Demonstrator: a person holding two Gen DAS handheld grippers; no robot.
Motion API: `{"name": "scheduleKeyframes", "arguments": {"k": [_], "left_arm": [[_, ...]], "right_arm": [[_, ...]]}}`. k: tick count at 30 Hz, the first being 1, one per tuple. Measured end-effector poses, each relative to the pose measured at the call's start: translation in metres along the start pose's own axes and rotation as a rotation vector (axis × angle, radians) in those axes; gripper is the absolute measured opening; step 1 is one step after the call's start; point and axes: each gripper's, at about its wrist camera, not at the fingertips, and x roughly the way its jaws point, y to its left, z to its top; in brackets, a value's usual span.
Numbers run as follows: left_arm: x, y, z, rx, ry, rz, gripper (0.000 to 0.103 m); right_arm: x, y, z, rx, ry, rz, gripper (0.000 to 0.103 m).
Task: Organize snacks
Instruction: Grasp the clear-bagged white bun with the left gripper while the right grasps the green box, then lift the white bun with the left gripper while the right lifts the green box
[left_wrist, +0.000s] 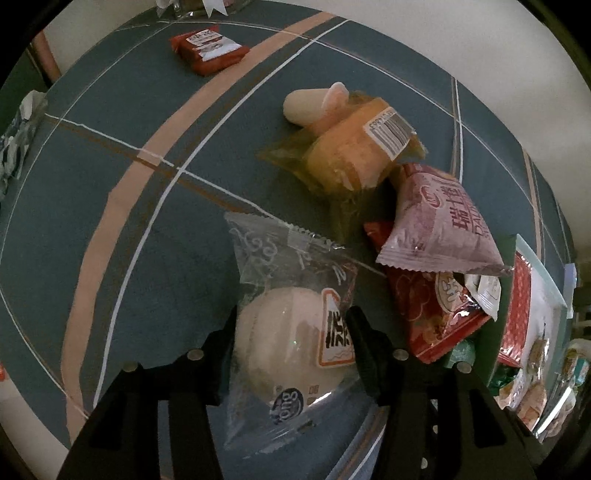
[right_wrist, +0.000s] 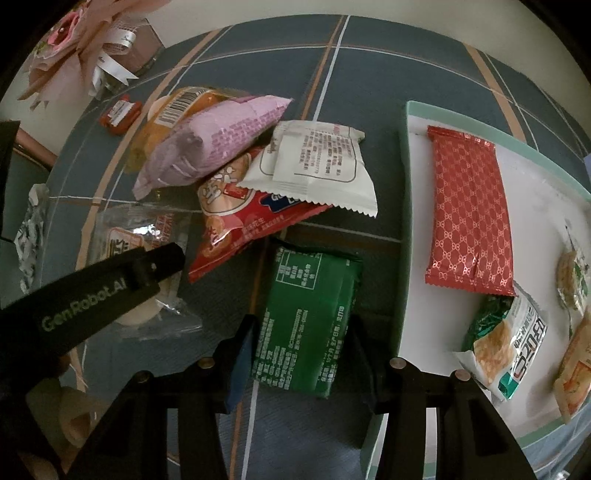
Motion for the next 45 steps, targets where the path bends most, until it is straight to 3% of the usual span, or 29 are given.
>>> {"name": "scheduleKeyframes", "arguments": {"k": [9, 11, 18, 34, 45], "left_arm": [[-0.012, -0.005, -0.001, -0.004, -0.021, 0.010, 0.050], [-0.017, -0.006, -0.001, -0.009, -0.033, 0.004, 0.050], [-0.045, -0.006, 0.003, -0.023, -0.098, -0.016, 0.049], [-0.105, 0.007, -0.005, -0.053, -0.229, -0.056, 0.049], [-0.117, 0.003, -0.009, -0.054, -0.265, -0.066, 0.049]], "right_arm": [[0.006, 0.019, -0.003, -0.004, -0.006, -0.021, 0.048], [0.003, 0.017, -0.004, -0.004, -0.007, -0.031, 0.043], [-0.007, 0.010, -0.004, 0.015, -0.004, -0.008, 0.043], [-0.060, -0.002, -0.003, 0.017, -0.070, 0.048, 0.042], [-0.093, -0.017, -0.012, 0.007, -0.105, 0.070, 0.041]]}}
